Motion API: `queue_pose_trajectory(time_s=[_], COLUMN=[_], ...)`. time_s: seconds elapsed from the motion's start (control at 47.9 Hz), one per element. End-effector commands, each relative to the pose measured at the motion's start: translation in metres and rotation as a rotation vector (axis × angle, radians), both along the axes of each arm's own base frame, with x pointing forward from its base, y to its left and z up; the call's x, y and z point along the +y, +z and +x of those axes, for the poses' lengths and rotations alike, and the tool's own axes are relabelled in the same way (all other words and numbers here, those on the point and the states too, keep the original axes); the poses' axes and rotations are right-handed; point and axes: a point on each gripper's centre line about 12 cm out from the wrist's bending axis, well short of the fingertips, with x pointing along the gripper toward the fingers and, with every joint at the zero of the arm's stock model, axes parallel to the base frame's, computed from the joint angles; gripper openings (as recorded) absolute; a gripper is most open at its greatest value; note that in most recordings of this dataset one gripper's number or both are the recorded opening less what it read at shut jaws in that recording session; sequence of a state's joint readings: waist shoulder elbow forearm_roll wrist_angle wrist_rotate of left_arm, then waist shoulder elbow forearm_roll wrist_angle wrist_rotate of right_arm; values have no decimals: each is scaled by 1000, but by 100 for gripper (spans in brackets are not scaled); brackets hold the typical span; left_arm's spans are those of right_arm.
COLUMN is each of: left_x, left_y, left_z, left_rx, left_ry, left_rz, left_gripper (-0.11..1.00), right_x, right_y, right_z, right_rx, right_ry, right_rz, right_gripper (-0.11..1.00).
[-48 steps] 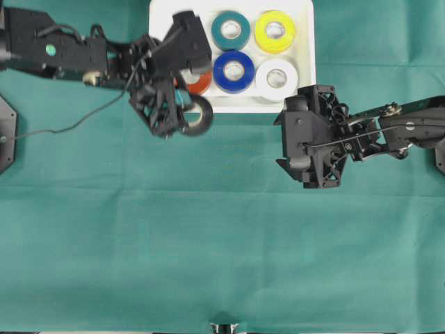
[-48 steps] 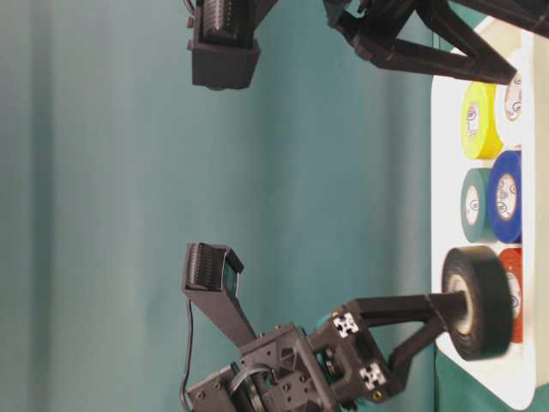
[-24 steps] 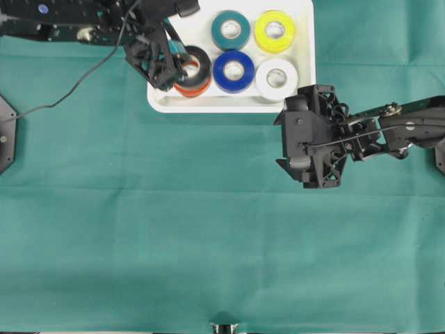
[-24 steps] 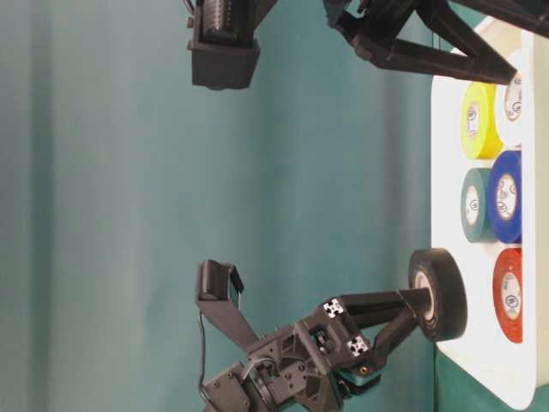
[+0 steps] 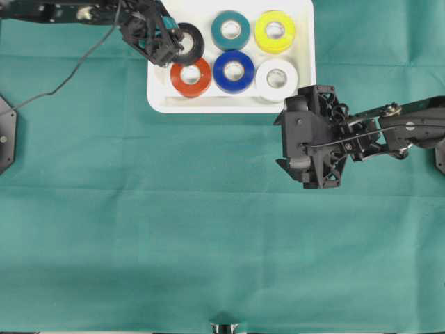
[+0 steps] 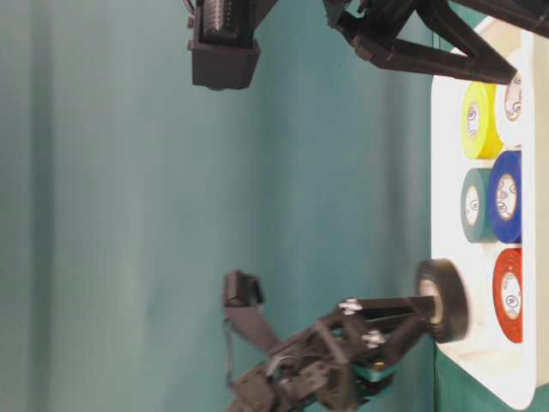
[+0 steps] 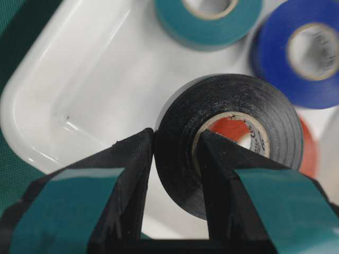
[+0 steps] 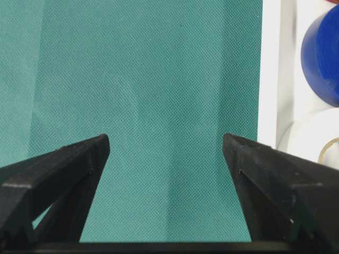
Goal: Put the tape alternately from left to right into the white case.
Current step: 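Release the black roll in the tray and withdraw the left gripper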
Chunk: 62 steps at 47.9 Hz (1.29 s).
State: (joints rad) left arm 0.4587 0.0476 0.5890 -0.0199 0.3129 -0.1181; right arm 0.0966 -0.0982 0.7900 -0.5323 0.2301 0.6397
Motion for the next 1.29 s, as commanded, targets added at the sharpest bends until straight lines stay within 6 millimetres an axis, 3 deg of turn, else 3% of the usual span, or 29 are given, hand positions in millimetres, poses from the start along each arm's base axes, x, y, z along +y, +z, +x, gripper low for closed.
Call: queue_pose_trajectory(time_s=[0.0, 0.313, 0.751, 0.981, 1.273], left_x=[7, 22, 23, 23, 18], left_y=[9, 2, 5, 6, 7], left_z=[8, 6, 8, 8, 10], left_rx=[-30, -32, -55, -60, -59], left_ry=[-3, 8, 8, 5, -19], left_rz=[23, 48, 62, 65, 75], left_gripper=[25, 25, 26, 84, 81], right_x=[2, 2, 2, 2, 2], right_y=[14, 14, 14, 14, 14], right_z=[3, 4, 4, 4, 3], right_rx=[-44, -48, -46, -46, -43], right_ry=[-1, -1, -1, -1, -2], right_rz=[11, 13, 13, 13, 12], right_gripper=[72, 72, 72, 72, 72])
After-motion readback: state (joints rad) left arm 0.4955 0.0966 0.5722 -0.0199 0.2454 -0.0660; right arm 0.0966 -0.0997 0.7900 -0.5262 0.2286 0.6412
